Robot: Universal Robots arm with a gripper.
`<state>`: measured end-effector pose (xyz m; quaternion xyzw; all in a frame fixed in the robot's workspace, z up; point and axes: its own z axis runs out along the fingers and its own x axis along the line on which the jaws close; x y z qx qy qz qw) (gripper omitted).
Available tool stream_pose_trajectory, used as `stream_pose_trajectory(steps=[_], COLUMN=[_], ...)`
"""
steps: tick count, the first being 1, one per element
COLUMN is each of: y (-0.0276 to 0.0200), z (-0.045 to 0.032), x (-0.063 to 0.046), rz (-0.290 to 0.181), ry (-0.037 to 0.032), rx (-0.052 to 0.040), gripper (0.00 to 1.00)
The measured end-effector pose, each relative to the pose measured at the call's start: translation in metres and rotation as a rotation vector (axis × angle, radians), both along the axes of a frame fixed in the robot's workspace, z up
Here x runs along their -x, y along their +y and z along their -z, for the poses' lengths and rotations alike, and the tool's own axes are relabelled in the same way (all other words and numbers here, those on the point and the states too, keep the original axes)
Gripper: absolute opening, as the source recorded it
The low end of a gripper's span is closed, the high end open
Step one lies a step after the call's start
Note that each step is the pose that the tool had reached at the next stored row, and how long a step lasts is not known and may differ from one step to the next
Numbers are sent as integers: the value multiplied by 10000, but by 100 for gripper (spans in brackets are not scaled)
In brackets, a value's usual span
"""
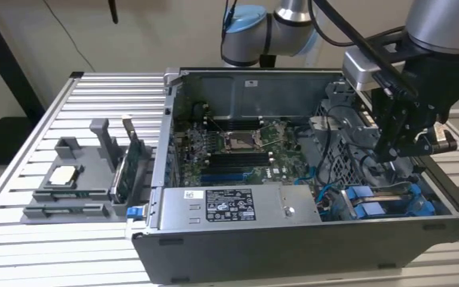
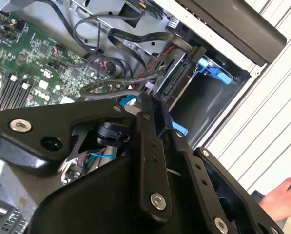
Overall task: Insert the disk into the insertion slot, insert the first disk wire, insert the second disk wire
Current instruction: 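Insert the first disk wire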
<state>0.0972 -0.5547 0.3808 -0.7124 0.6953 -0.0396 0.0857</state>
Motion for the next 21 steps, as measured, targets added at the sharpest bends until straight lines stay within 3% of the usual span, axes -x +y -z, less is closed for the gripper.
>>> stream_pose_trajectory(steps=[15,21], y=[-2,-4], z=[25,42], x=[0,0], rz=[0,1], ry=[-15,-14], rx=[4,54], gripper=[19,19])
